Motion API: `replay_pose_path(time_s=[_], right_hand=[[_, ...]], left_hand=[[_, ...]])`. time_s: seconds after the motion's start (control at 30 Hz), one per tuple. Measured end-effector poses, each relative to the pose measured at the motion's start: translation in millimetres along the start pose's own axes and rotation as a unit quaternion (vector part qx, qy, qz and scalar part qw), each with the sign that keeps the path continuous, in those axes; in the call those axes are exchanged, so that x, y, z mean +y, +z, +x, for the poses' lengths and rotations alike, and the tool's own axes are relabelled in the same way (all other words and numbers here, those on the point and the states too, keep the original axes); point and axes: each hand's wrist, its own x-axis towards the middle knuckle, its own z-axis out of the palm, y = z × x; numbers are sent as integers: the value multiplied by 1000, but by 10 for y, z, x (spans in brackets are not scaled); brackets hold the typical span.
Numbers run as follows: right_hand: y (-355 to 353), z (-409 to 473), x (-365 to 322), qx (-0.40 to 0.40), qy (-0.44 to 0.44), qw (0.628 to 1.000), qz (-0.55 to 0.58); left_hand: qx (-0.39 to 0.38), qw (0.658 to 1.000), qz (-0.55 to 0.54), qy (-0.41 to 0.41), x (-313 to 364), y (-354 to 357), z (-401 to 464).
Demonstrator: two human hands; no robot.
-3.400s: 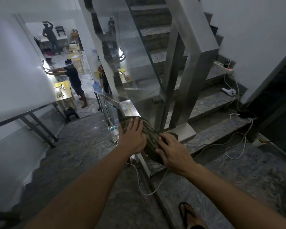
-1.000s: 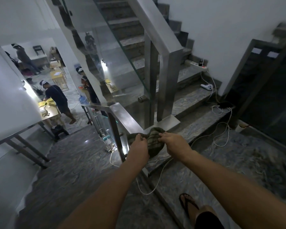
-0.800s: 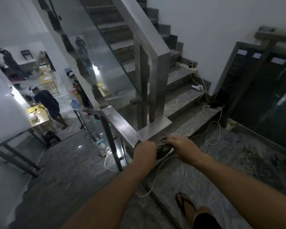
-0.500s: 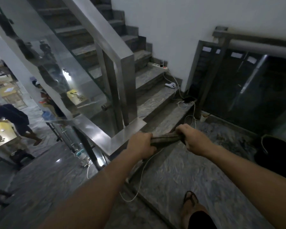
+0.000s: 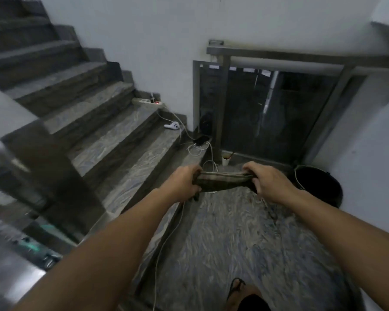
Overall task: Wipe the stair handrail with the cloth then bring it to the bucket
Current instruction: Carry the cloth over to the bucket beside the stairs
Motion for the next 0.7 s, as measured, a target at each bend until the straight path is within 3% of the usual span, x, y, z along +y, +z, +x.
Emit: replay_pose_path(time_s=[0.13,0.37,0.7], right_hand=[[-131,416,627,-2,33,999,-13],[-734,1161,1538,-18,93,995,-11],[-1467,1712,2170,-17,163,986,9]], left_hand=[[-46,998,32,12,178,77,896],[-54,996,66,16,717,-38,2261],[-74,990,105,53,1384,-392,3511]])
